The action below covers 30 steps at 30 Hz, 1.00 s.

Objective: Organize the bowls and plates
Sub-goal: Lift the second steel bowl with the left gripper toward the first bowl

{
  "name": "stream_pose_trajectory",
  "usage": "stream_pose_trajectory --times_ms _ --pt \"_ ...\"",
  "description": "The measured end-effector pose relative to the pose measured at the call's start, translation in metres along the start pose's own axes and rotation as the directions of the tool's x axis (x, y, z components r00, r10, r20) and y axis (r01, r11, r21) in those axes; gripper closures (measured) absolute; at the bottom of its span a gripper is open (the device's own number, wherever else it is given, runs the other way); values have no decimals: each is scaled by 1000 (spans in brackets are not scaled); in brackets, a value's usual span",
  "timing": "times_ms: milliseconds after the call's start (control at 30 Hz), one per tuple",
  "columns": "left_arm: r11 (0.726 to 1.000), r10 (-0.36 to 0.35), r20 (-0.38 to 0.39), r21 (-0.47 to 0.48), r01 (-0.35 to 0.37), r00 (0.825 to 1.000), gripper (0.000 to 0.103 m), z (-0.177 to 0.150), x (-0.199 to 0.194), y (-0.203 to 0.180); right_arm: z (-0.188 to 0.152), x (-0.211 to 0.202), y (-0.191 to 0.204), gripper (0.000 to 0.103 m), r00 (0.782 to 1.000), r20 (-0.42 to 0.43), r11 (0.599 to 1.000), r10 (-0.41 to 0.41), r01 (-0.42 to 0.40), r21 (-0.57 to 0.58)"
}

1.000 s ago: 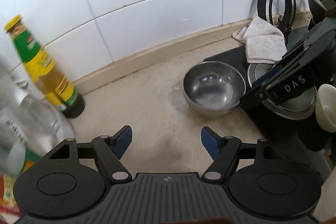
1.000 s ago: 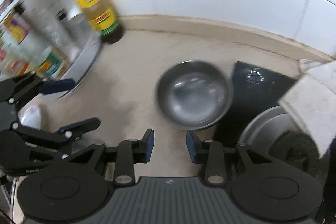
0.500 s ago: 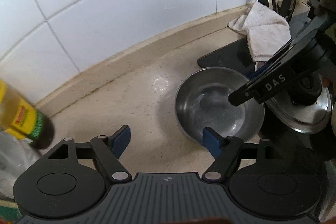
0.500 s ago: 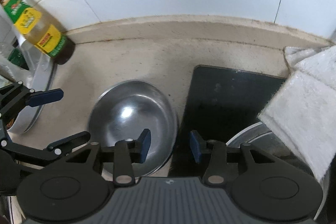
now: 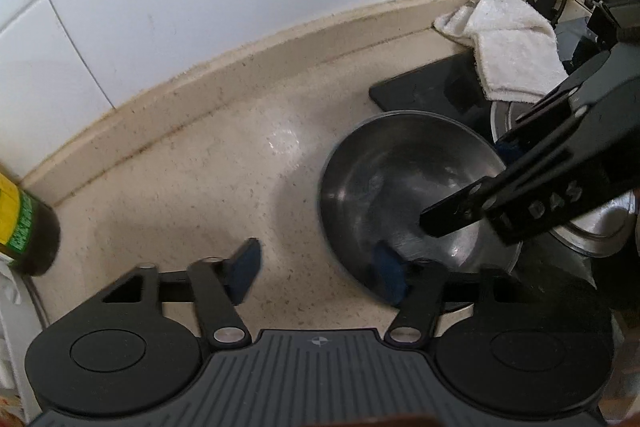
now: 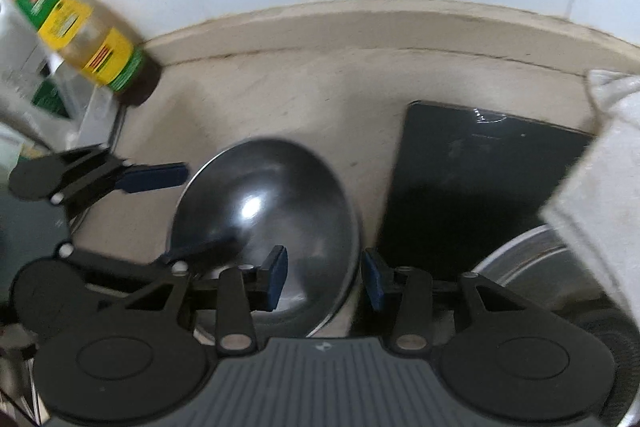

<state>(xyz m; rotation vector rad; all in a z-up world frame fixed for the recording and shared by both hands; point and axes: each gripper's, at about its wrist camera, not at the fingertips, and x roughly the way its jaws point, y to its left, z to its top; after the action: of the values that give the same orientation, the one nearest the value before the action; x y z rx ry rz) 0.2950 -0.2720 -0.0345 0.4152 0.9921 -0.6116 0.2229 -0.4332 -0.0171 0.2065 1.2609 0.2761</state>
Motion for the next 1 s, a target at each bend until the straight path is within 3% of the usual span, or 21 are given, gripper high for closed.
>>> stream_pose_trajectory --times_ms 67,200,367,600,1000 --pt "999 -29 -2 -13 29 1000 57 -1 1 2 -1 5 4 80 1000 -7 1000 -6 6 -19" --pt "999 -32 -5 -18 31 999 66 -2 -2 5 -2 5 8 84 1000 -2 1000 15 -15 -22" --pt "999 -33 20 -20 33 999 67 -3 -16 5 0 -5 5 88 998 18 998 59 -59 5" --pt "1000 -17 59 -23 18 998 66 -1 -35 1 -1 -16 18 88 997 39 998 59 -58 -32" --pt "999 -28 67 -38 31 997 68 -10 -53 -1 -4 -28 26 88 991 67 993 117 -114 -36"
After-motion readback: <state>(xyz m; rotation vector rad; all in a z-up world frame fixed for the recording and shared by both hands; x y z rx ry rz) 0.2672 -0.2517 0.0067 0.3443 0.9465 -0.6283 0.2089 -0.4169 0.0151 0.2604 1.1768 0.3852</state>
